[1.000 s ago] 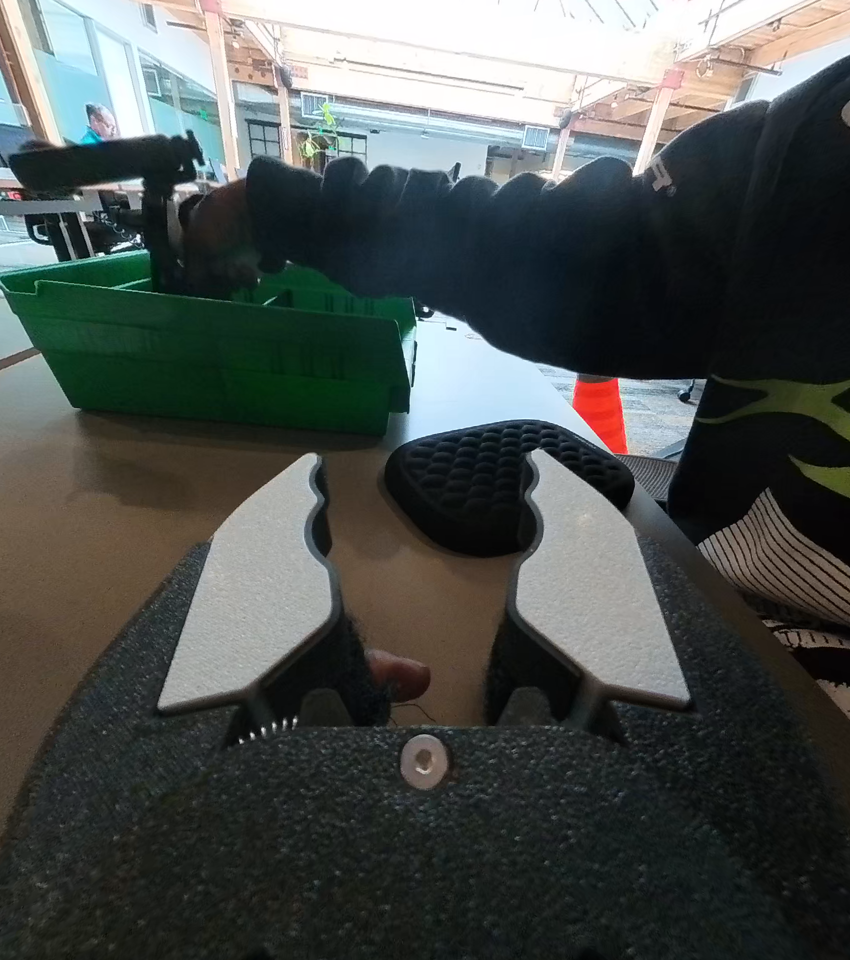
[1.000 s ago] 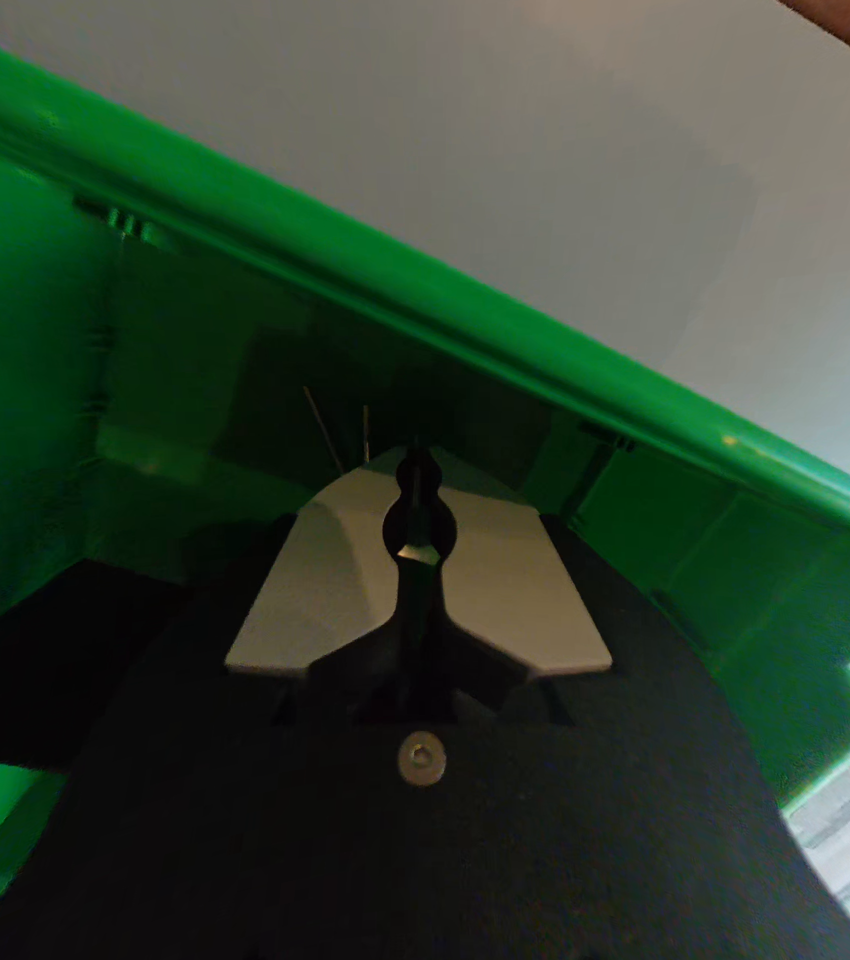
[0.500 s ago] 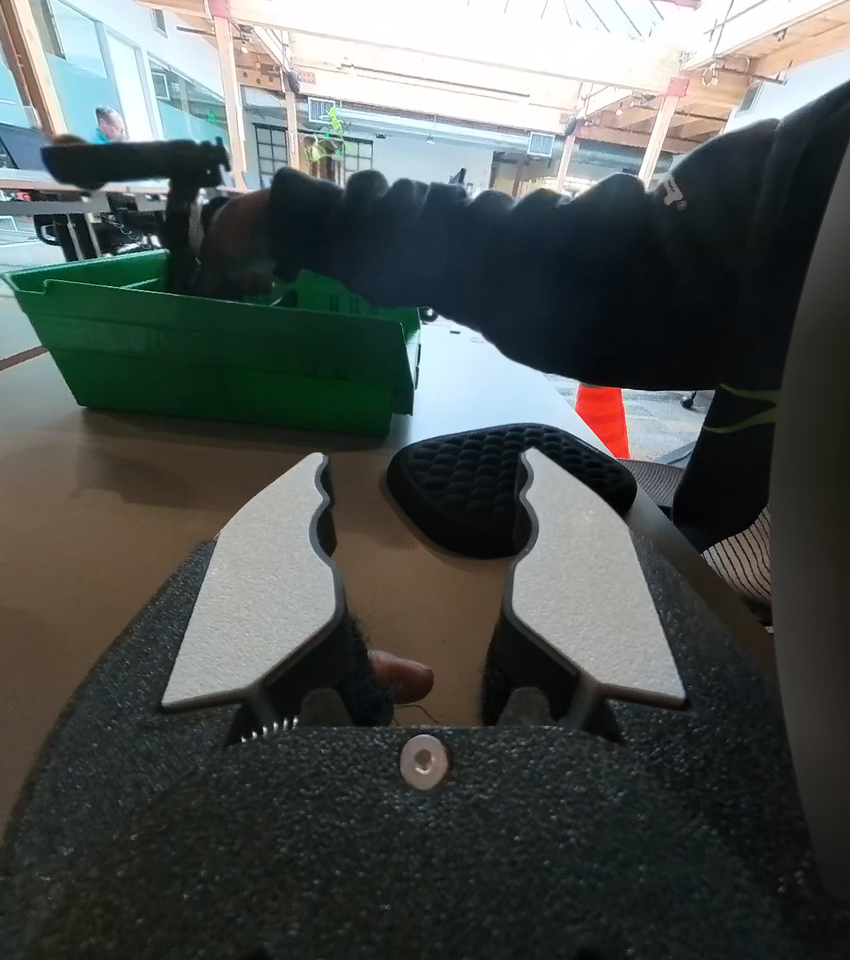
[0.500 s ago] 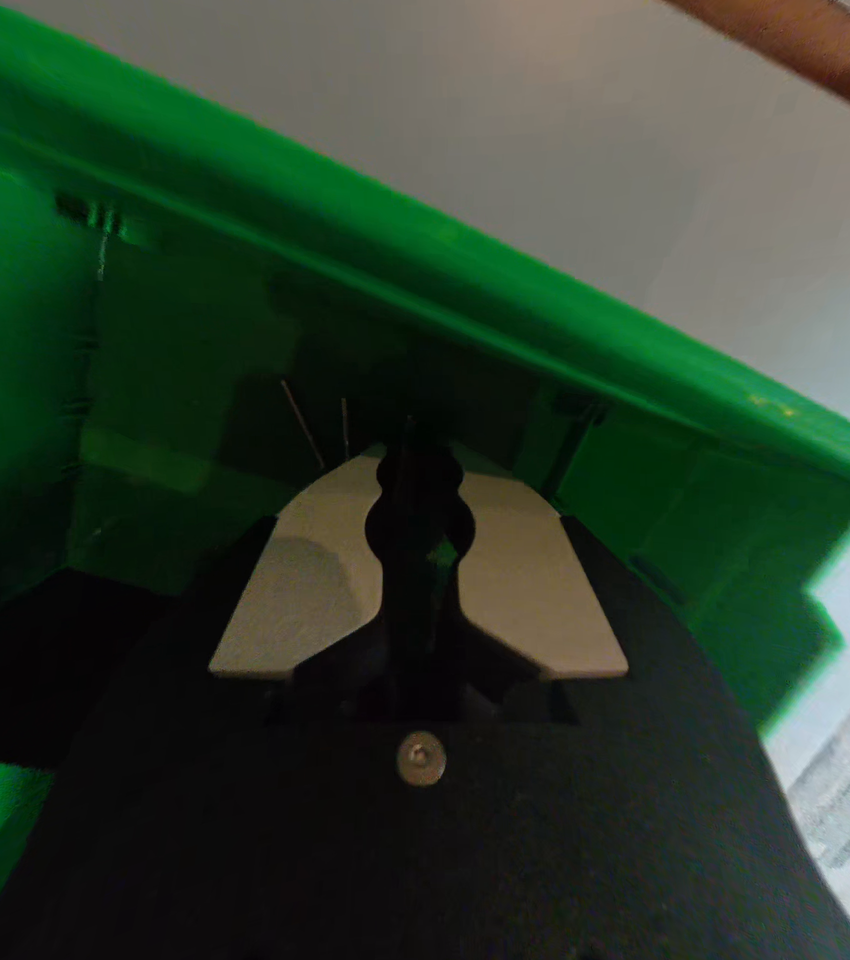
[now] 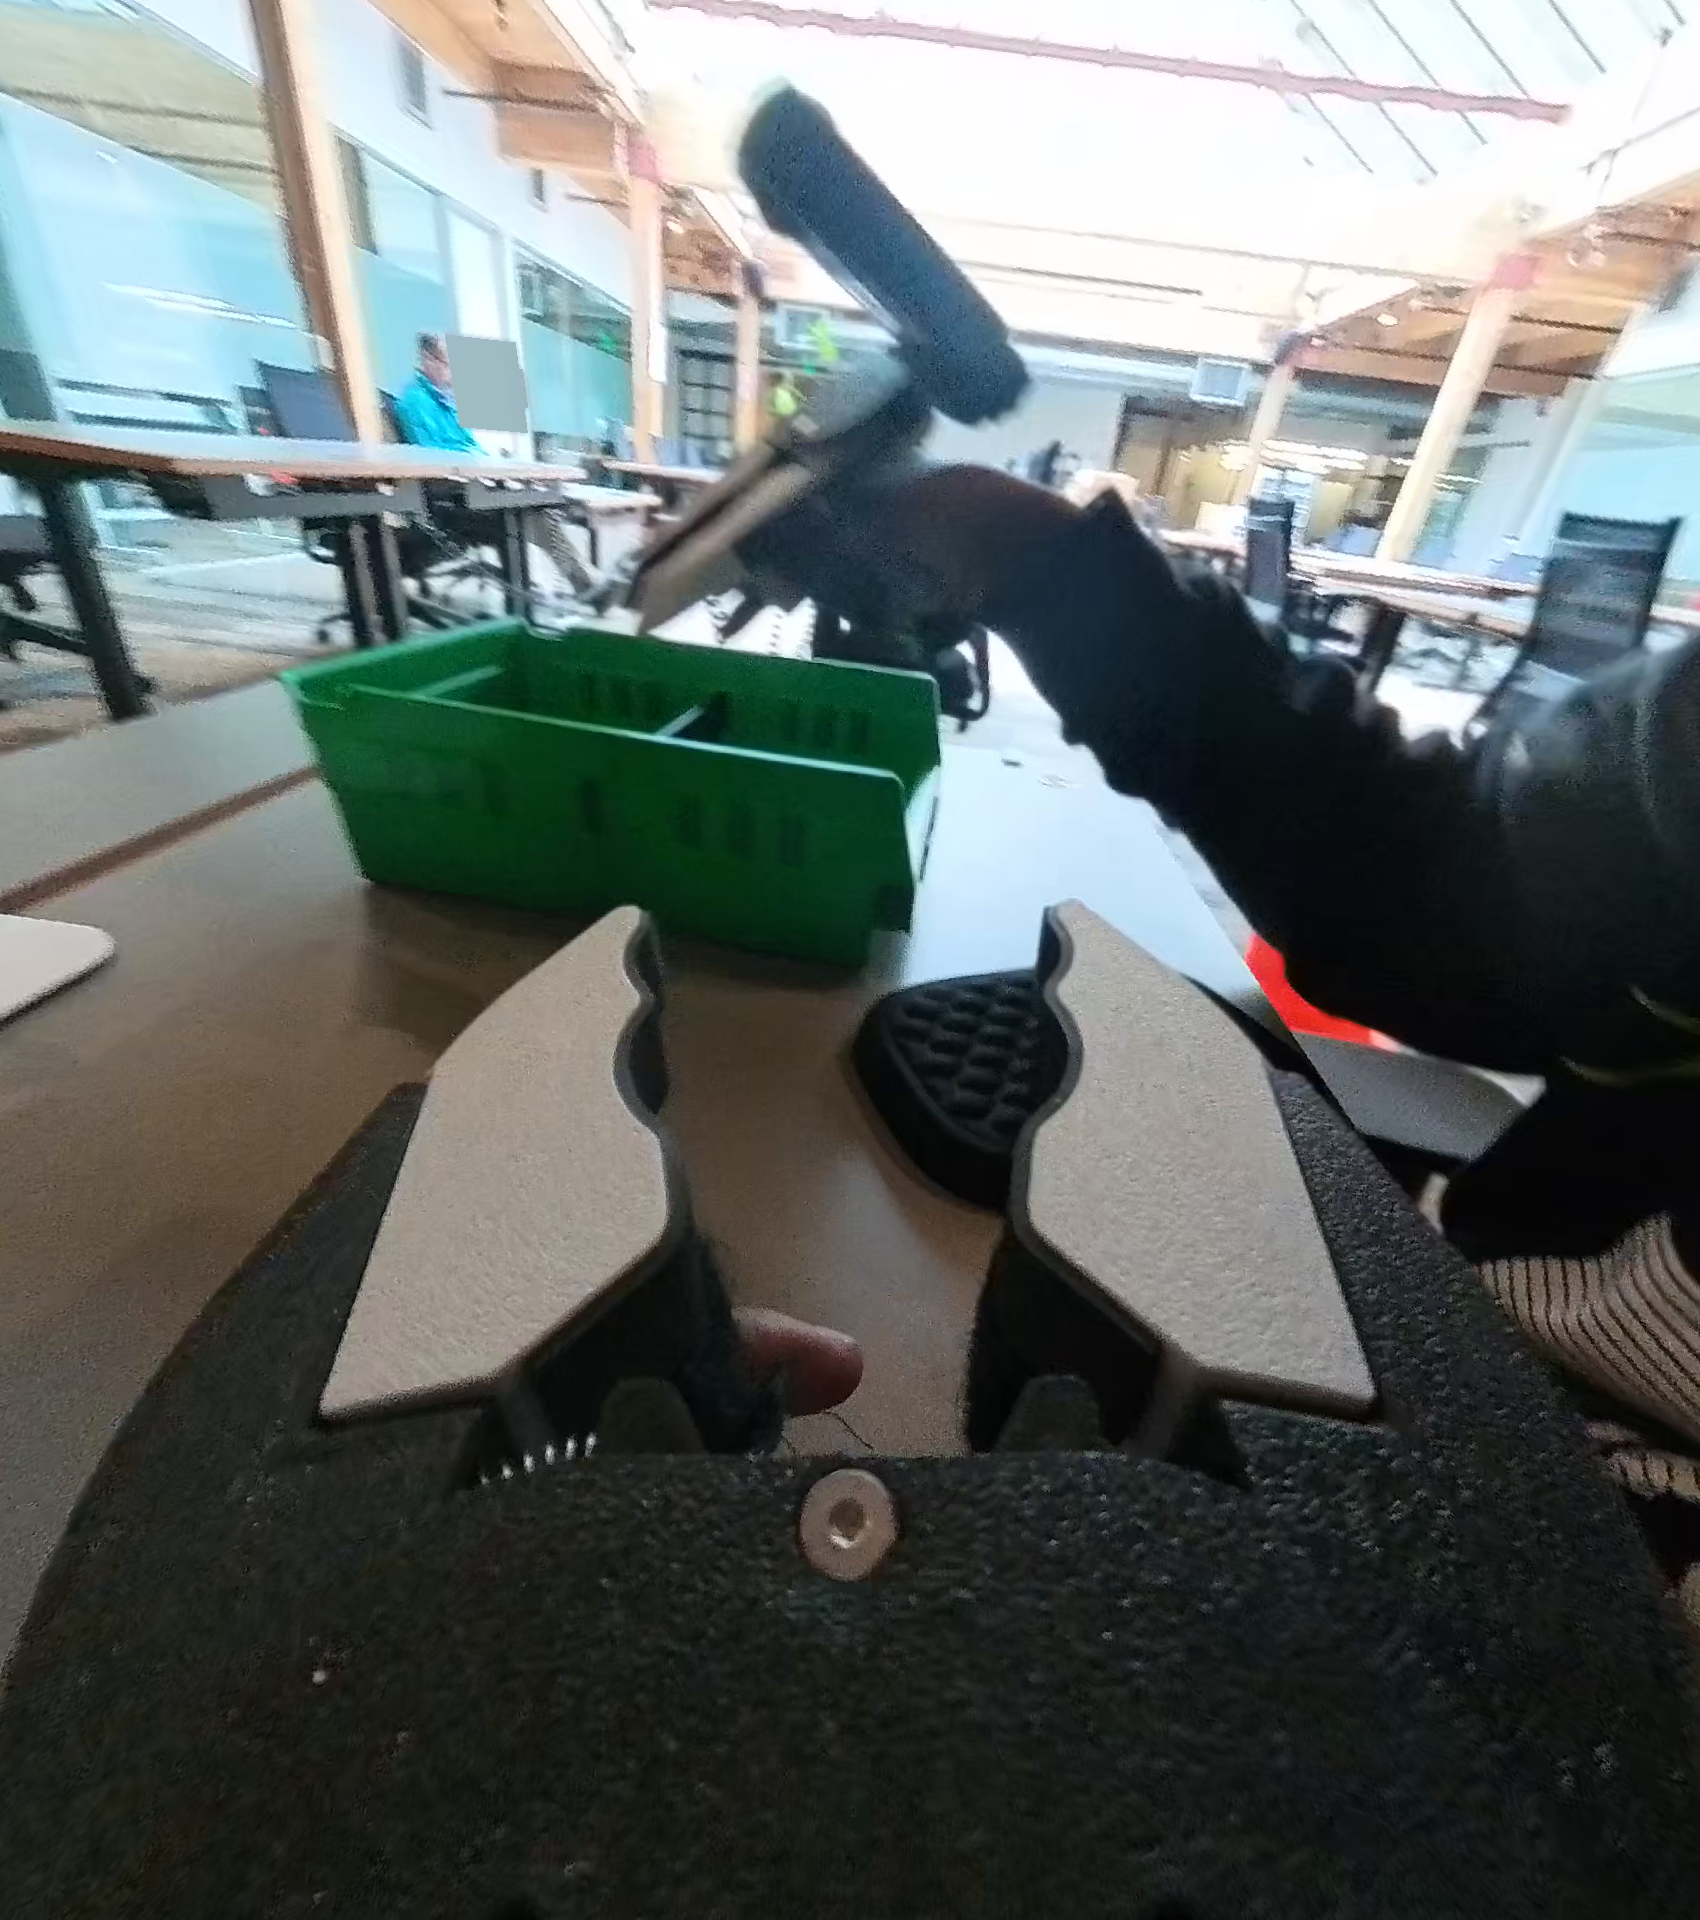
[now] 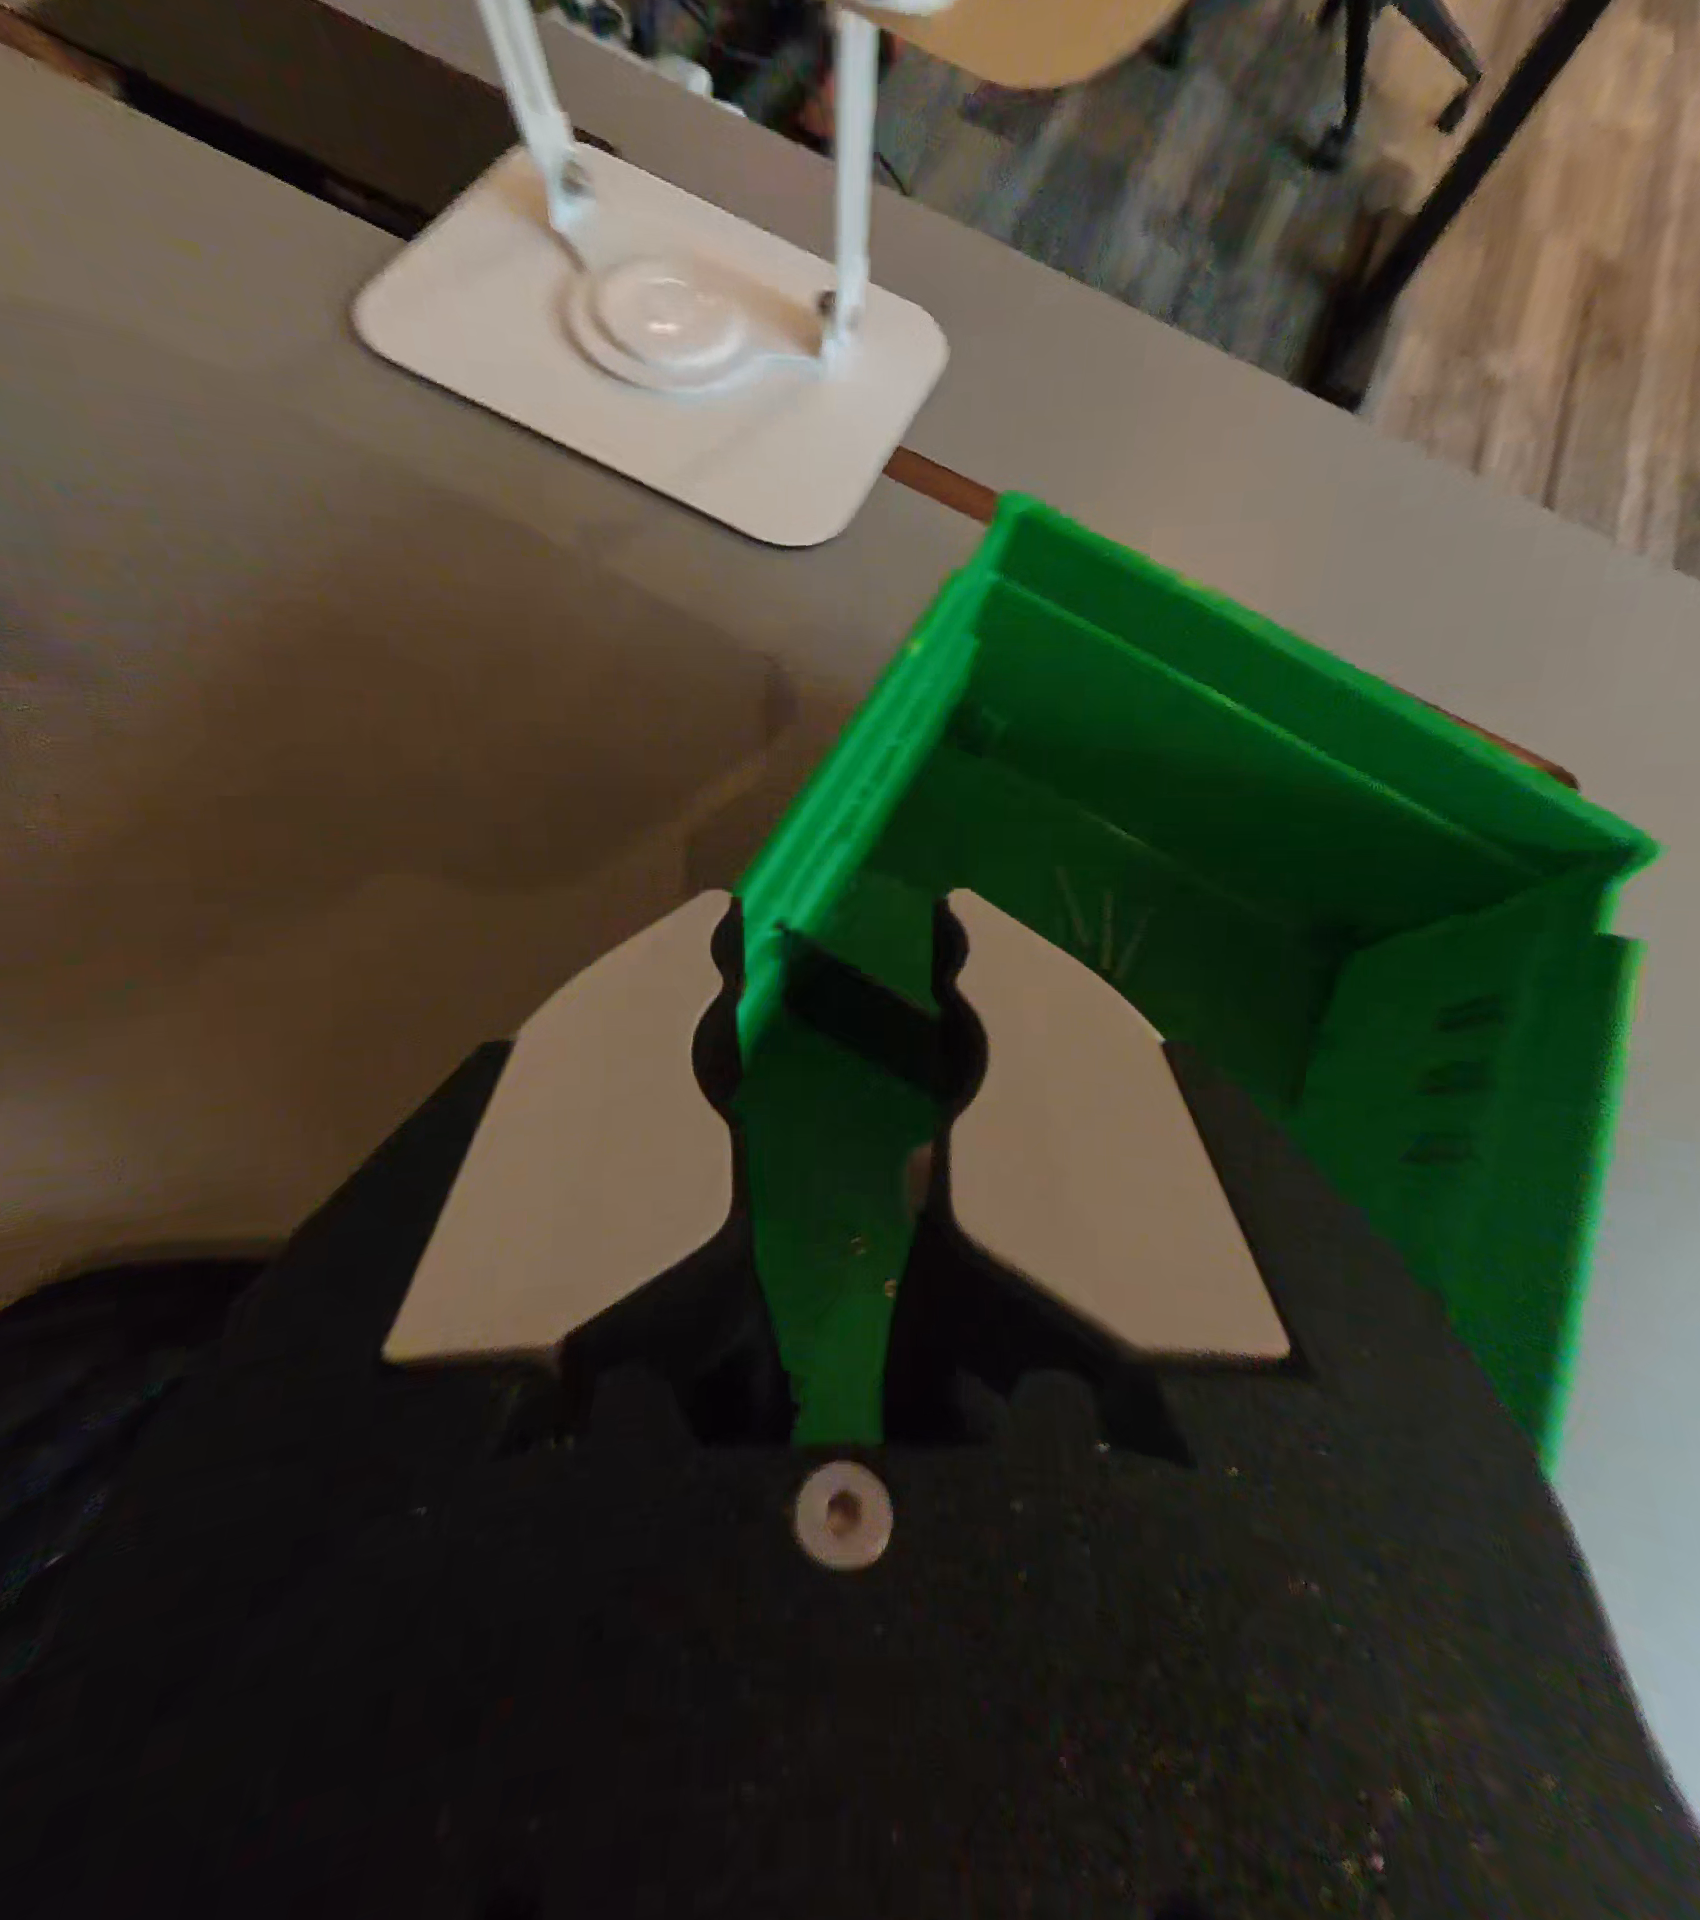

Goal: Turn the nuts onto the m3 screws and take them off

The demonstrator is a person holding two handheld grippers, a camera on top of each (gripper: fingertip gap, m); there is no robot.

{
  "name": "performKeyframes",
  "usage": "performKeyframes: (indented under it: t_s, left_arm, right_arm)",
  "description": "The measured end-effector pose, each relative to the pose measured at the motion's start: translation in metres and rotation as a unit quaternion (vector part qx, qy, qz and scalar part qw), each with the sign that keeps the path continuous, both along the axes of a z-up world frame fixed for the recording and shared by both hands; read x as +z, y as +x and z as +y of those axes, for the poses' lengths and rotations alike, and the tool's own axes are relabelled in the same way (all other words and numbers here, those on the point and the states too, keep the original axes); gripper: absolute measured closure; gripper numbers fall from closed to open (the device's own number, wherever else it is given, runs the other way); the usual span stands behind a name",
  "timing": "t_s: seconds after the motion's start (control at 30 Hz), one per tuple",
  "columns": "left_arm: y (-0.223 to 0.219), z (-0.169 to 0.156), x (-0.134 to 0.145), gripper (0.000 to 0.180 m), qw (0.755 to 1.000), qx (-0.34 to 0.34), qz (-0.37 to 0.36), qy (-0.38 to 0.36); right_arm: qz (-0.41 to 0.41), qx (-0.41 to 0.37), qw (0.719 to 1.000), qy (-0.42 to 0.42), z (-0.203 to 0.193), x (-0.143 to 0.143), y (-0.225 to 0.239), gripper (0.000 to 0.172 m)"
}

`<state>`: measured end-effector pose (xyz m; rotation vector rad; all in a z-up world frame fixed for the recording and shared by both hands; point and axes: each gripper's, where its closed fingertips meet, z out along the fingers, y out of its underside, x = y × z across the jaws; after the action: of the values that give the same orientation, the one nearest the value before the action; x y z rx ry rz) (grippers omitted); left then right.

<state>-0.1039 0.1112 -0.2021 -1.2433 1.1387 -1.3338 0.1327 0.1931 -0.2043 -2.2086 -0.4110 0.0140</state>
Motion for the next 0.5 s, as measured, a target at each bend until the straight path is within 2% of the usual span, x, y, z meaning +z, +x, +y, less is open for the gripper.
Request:
performKeyframes:
  t_s: [0.13, 0.3, 0.4, 0.5]
  left_arm:
    - [-0.034, 0.021, 0.037, 0.115, 0.997, 0.078, 0.008, 0.013]
    - [-0.118, 0.058, 0.075, 0.12, 0.979, 0.196, 0.052, 0.013]
    - [-0.183, 0.087, 0.086, 0.123, 0.959, 0.273, 0.077, -0.006]
    - [-0.244, 0.118, 0.081, 0.123, 0.933, 0.342, 0.105, -0.036]
  right_arm:
    - [0.009, 0.03, 0.999, 0.035, -0.034, 0.005, -0.034, 0.136]
    - [-0.006, 0.053, 0.998, 0.035, -0.067, 0.001, -0.059, 0.136]
    - [-0.036, 0.05, 0.998, 0.03, -0.078, 0.001, -0.06, 0.136]
    - [-0.041, 0.055, 0.997, 0.034, -0.085, 0.006, -0.066, 0.136]
